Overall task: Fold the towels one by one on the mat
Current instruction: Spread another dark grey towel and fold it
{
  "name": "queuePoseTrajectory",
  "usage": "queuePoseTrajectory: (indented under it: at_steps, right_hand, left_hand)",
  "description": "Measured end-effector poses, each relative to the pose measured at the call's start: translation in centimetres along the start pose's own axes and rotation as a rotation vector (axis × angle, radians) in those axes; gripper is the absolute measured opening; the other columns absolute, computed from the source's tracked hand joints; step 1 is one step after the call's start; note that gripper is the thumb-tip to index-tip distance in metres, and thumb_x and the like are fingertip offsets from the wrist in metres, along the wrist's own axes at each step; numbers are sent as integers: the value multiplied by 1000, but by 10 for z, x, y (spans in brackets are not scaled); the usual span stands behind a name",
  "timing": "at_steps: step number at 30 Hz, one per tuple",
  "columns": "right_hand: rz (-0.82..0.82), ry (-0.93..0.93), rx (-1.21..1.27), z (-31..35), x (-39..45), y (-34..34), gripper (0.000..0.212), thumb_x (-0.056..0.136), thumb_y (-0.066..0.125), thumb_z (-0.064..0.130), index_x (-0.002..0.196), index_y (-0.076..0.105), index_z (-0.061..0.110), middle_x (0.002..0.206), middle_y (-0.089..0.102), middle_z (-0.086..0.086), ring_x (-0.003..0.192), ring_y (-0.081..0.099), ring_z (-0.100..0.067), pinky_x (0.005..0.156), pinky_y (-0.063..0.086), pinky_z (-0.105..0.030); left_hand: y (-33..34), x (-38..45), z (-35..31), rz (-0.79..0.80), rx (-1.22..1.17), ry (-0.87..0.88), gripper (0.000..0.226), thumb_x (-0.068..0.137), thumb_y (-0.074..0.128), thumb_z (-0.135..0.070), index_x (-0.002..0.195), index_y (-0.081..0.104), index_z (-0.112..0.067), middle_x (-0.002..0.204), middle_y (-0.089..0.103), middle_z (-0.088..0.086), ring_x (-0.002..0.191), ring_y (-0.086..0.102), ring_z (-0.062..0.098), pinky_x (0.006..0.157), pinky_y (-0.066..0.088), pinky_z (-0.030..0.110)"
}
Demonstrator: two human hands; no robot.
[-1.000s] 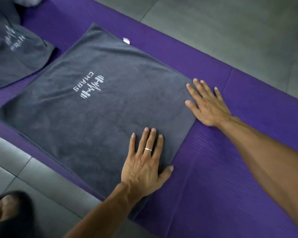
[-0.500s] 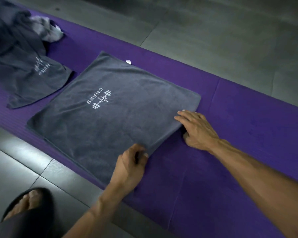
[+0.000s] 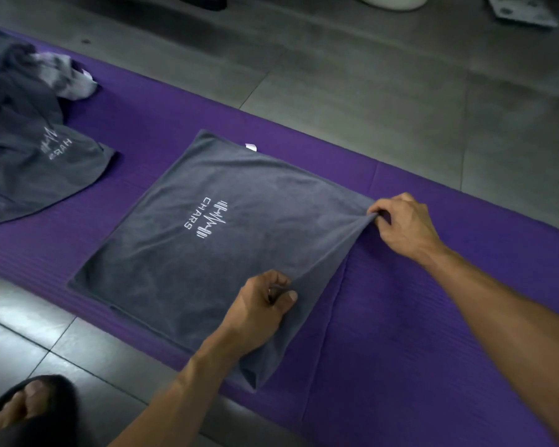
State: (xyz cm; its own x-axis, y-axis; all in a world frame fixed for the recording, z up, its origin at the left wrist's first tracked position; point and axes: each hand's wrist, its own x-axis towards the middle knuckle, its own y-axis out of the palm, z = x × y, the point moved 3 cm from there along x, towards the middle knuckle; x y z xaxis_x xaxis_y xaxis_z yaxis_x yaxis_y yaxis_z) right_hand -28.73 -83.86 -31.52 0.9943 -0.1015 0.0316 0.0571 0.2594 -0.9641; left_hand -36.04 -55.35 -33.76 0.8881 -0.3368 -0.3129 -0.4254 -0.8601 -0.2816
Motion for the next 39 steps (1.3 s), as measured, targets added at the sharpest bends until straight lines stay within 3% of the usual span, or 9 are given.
queuePoseTrajectory:
  at_steps: [6,9,12,17,24,31,34,36,39]
  right_hand:
    - [-60,2,80,42,32,4,16,88,59,14,97,69,23,96,69,2,109,52,-25,97,38,-45]
    - [-119,-86,4,85,59,15,13,89,59,18,97,68,22,99,69,1,106,52,-26,96,33,-43]
    - [-174,-167,-93,129,88,28,12,91,58,23,98,68,20,100,68,0,107,52,-25,105,27,-46]
    - [-211,-323,-191,195,133,48,19,95,50,14,102,66,17,100,67,-1,112,50,-23,115,6,-54]
    - [-179,-446,-296,274,186,90,20,90,51,7,99,66,15,93,66,-2,109,51,-25,115,1,-58]
    - [-30,-508,-337,311,213,145,19,89,53,8,97,68,17,90,64,-2,110,49,-26,115,1,-58]
    - [-23,-488,-354,308,217,155,20,93,54,16,108,67,14,109,62,-7,122,45,-28,117,3,-58]
    - [-74,-443,-297,307,216,156,25,91,58,18,114,64,10,125,56,-11,133,37,-29,116,7,-58]
    - [-180,-489,-83,318,191,154,28,88,56,17,114,63,9,128,54,-14,129,43,-32,111,27,-57]
  left_hand:
    - [-55,-2,3,-199,316,101,4,89,65,-20,92,66,-22,78,69,-10,78,64,9,75,50,28]
    - [-88,-4,11,-328,484,107,4,91,61,-28,93,62,-25,82,68,-8,83,64,23,75,50,36]
    - [-117,-4,20,-413,597,77,11,94,52,-36,97,55,-27,91,69,-5,89,63,29,72,50,39]
    - [-161,3,32,-478,769,25,24,99,37,-42,104,46,-20,98,67,0,90,63,33,65,42,37]
    - [-231,16,62,-524,810,-87,26,99,38,-42,107,49,-20,91,67,3,85,63,34,64,42,36]
    - [-261,29,101,-438,890,-182,30,98,36,-46,107,50,-21,87,64,2,82,63,31,67,47,38]
    - [-270,31,109,-433,999,-196,29,95,46,-46,104,55,-20,92,62,0,82,63,27,61,45,35]
    - [-271,36,104,-502,1041,-90,22,88,59,-35,98,60,-16,91,59,4,81,60,29,60,47,37]
    - [-244,54,85,-494,952,147,31,84,43,-27,100,66,-13,98,62,6,87,59,30,69,53,42]
